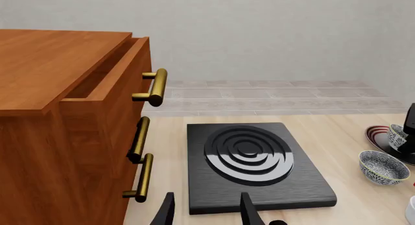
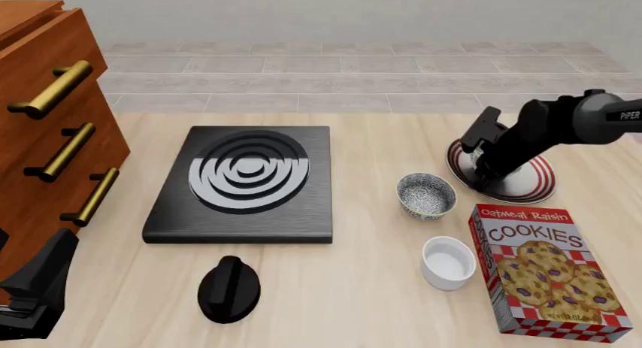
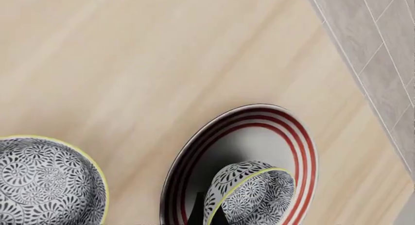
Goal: Pick the akita bowl from table center and place it on the plate.
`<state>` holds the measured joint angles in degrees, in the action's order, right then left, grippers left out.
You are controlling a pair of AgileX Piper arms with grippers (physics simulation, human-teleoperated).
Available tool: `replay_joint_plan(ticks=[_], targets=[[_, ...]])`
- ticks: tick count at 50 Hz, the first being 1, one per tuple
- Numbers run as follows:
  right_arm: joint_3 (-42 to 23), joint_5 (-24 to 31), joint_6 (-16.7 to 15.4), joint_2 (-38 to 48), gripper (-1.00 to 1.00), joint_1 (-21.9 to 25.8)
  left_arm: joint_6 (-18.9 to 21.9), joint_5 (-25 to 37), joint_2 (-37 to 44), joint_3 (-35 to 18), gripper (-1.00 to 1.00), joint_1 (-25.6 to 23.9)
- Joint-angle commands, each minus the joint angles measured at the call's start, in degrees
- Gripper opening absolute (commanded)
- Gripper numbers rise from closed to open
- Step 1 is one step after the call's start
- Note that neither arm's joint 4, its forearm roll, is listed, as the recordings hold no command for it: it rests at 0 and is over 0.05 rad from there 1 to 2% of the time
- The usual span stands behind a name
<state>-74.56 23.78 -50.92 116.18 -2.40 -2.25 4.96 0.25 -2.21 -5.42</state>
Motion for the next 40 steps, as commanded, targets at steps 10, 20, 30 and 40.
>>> replay_joint_plan(ticks=[10, 20, 30, 40], targets=[[1.1, -0.6, -1.0, -0.6, 1.00, -0.7, 0.0, -0.3, 0.3, -0.1, 1.00, 0.0], [1.4, -1.2, -1.3, -1.1, 1.00, -0.6, 0.0, -0.4, 0.3, 0.1, 1.00, -0.1], [2.1, -1.0, -1.0, -2.7, 1.00, -0.2, 0.0, -0.5, 0.3, 0.2, 1.00, 0.0], [4.0, -0.6, -0.1, -5.9, 1.00, 0.4, -0.1, 0.1, 0.3, -0.4, 1.00, 0.0]])
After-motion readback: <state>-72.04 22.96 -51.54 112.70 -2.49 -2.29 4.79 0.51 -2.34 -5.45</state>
